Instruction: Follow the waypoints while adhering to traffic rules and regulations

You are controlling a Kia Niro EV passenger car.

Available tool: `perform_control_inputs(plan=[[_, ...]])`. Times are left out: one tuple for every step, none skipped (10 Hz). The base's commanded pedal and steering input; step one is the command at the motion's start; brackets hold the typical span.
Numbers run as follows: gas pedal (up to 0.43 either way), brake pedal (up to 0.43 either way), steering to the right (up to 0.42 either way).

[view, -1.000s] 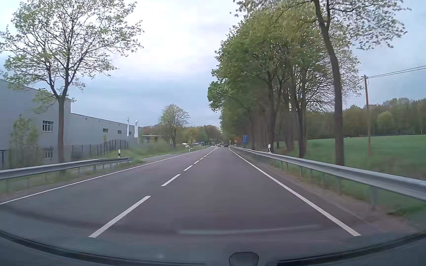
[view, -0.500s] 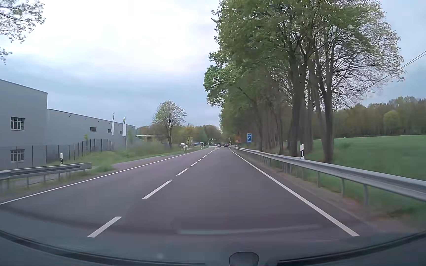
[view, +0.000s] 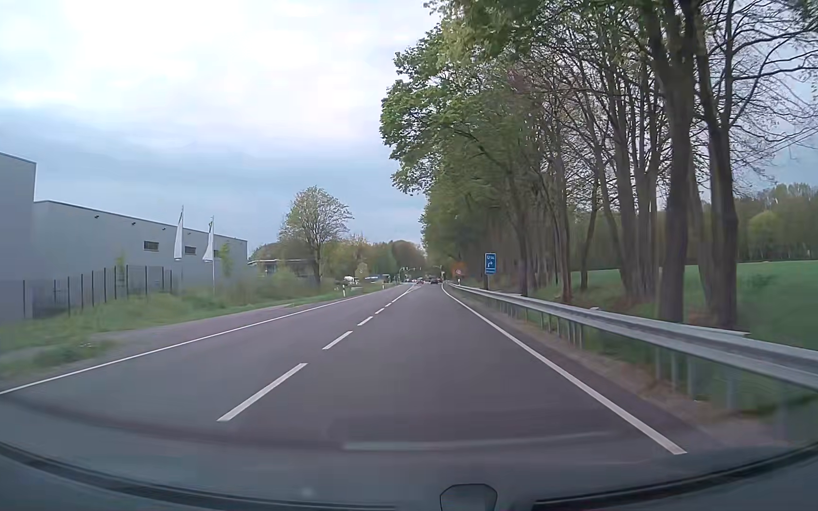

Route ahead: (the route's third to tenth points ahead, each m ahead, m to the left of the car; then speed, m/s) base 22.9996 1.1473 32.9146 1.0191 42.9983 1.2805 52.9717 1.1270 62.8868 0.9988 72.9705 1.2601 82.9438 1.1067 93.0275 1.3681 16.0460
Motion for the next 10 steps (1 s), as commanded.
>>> perform_control_inputs(plan=[[0.098,0.0,-0.001],[0.098,0.0,-0.001],[0.098,0.0,-0.001],[0.098,0.0,-0.002],[0.098,0.0,-0.001],[0.087,0.0,-0.001],[0.079,0.0,-0.002],[0.0,0.0,-0.001],[0.0,0.0,-0.002],[0.0,0.0,-0.001]])
